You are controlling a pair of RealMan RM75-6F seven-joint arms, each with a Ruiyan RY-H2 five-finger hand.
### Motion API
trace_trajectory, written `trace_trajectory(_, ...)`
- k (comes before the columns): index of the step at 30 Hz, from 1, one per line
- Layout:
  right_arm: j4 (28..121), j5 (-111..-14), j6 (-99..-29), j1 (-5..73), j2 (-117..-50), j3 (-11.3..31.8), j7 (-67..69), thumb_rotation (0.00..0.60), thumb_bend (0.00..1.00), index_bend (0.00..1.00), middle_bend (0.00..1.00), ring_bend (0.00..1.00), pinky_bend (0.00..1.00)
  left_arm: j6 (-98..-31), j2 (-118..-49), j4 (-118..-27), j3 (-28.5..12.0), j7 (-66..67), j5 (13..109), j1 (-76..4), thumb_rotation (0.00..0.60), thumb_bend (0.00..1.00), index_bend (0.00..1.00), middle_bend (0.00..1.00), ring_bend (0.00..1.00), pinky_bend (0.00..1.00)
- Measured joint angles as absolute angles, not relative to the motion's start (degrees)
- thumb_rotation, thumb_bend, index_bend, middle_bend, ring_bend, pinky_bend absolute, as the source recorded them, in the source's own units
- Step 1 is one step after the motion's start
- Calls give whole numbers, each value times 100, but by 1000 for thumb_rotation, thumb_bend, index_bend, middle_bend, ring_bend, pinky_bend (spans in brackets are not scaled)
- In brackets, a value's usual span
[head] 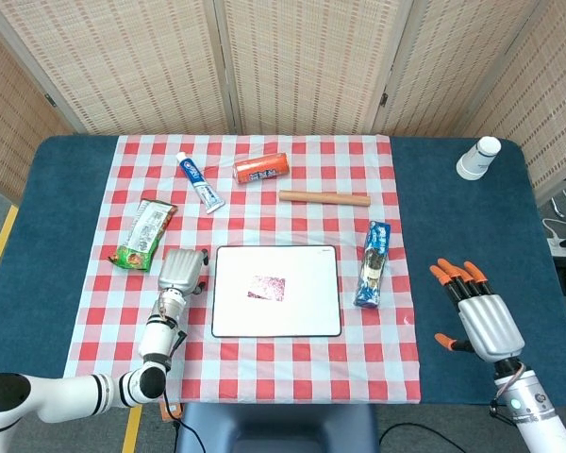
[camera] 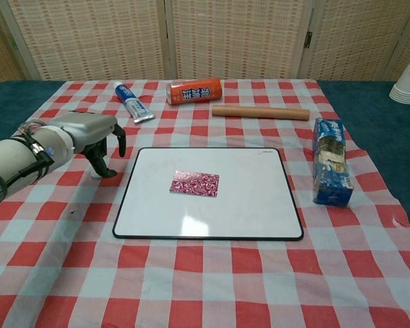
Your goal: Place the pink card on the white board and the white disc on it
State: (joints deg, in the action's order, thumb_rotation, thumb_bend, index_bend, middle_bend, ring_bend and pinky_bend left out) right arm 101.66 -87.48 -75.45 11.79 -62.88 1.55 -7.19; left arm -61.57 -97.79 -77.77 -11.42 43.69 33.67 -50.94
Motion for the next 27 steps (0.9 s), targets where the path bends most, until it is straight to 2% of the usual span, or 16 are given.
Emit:
trace_trajectory(6, 10175, -8711, -7503, 1198, -6309, 153, -790, 600, 44, 0, 9, 0, 8, -5972, -9794, -7539, -1108, 4271, 3374, -5036, 600, 278, 431, 1000, 1000, 1000)
trace_trajectory(27, 10182, -8649, -7445, 1246, -6352, 157, -873, 600, 46, 0, 9, 0, 9, -5775, -9627, -7587, -1113, 4348, 3179, -4991, 600, 280, 448, 1000, 1000, 1000)
